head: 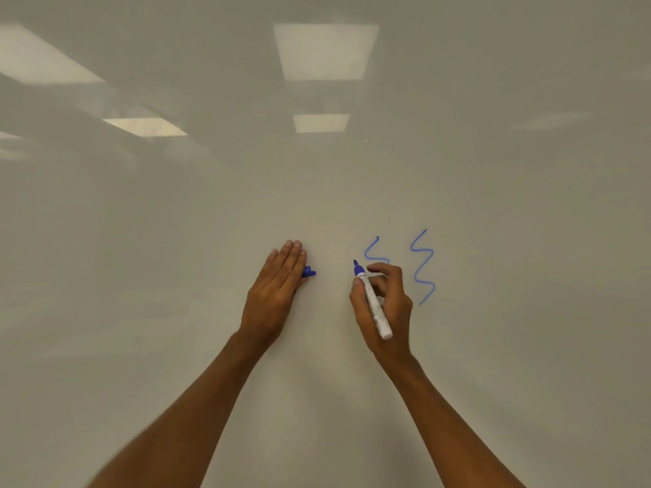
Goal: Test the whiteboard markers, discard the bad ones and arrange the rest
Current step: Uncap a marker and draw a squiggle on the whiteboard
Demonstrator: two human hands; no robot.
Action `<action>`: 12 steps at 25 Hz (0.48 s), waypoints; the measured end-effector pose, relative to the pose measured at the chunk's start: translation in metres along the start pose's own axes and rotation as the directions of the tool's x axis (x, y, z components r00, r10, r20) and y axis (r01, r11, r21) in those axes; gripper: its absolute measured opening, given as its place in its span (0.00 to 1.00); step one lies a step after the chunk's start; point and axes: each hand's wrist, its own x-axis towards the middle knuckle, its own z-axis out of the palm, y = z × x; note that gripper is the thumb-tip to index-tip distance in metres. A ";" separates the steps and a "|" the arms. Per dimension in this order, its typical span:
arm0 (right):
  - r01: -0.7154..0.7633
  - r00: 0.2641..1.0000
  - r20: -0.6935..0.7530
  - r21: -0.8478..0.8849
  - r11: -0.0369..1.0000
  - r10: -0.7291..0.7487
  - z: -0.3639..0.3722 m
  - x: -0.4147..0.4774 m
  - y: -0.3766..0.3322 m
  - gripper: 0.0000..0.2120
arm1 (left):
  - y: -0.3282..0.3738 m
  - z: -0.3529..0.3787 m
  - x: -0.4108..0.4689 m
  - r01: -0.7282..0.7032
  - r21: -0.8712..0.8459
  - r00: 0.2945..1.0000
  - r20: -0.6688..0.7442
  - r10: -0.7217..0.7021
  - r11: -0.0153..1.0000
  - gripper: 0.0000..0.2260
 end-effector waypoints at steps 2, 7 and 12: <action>0.043 0.998 -0.039 -0.063 0.997 -0.046 0.008 0.010 0.002 0.08 | -0.003 0.005 -0.001 0.001 -0.004 1.000 -0.008 -0.001 1.000 0.18; 0.108 0.982 -0.129 -0.220 0.970 -0.138 0.022 0.032 0.018 0.06 | -0.003 0.009 -0.001 -0.014 0.042 0.998 -0.068 0.017 0.999 0.18; 0.282 0.952 -0.008 -0.358 0.890 -0.305 0.023 0.010 0.036 0.06 | -0.005 0.011 -0.001 -0.028 0.038 0.995 -0.098 0.031 0.999 0.18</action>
